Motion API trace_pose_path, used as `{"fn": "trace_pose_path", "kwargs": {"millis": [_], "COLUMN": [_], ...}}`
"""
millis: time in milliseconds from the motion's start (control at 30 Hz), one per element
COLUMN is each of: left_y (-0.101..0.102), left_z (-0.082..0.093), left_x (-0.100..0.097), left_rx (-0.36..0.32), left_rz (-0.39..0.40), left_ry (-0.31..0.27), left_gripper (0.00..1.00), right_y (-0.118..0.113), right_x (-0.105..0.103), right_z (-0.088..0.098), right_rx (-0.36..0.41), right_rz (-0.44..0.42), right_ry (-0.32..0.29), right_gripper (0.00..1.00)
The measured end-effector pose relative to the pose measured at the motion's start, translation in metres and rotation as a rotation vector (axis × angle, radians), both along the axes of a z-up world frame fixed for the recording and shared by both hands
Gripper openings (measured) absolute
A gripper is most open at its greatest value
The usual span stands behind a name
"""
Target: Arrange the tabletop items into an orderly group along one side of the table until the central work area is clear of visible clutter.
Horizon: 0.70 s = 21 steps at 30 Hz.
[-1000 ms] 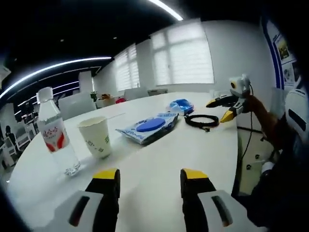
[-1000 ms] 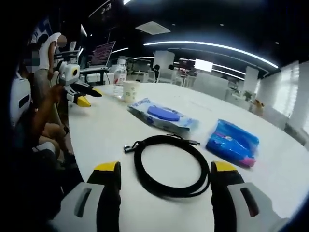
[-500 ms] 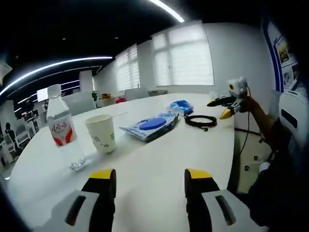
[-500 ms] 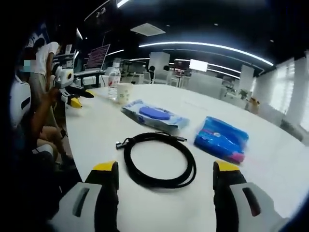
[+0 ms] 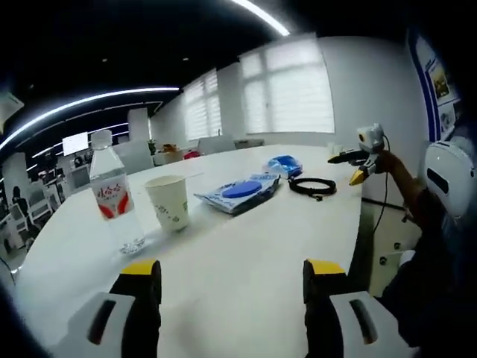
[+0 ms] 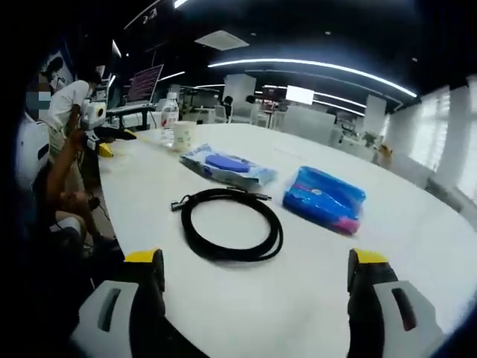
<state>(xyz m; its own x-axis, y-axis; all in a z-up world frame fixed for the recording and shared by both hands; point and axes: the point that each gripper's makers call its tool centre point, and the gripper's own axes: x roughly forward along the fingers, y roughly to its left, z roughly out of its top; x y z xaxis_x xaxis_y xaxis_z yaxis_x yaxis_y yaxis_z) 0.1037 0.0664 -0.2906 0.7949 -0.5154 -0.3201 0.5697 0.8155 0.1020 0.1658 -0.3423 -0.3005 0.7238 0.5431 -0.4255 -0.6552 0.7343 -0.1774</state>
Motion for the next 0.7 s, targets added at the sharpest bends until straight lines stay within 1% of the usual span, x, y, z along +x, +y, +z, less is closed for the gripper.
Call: {"fn": "trace_pose_path", "kwargs": {"millis": [100, 267, 333, 433, 533, 600, 700], "left_y": [0.004, 0.016, 0.021, 0.025, 0.031, 0.033, 0.033], "left_z": [0.002, 0.003, 0.005, 0.007, 0.007, 0.009, 0.012], "left_x": [-0.005, -0.012, -0.015, -0.020, -0.025, -0.026, -0.028], "left_rx": [-0.006, -0.002, -0.004, 0.000, 0.009, 0.008, 0.002], "left_rz": [0.004, 0.044, 0.062, 0.079, 0.099, 0.111, 0.112], "left_ry": [-0.002, -0.005, -0.007, -0.013, -0.011, -0.015, -0.025], "left_gripper": [0.81, 0.85, 0.88, 0.95, 0.97, 1.00, 1.00], "right_y": [-0.009, -0.019, -0.021, -0.026, -0.027, -0.029, -0.031], "right_x": [-0.003, -0.008, -0.009, -0.010, -0.013, -0.013, -0.014], "right_z": [0.003, 0.006, 0.007, 0.008, 0.009, 0.010, 0.011], "right_rx": [0.004, 0.010, 0.015, 0.009, 0.015, 0.024, 0.022], "right_rz": [-0.013, -0.023, -0.026, -0.034, -0.029, -0.037, -0.040], "right_ry": [0.000, 0.001, 0.001, 0.001, 0.004, 0.009, 0.006], "right_gripper": [1.00, 1.00, 1.00, 1.00, 1.00, 1.00, 1.00]}}
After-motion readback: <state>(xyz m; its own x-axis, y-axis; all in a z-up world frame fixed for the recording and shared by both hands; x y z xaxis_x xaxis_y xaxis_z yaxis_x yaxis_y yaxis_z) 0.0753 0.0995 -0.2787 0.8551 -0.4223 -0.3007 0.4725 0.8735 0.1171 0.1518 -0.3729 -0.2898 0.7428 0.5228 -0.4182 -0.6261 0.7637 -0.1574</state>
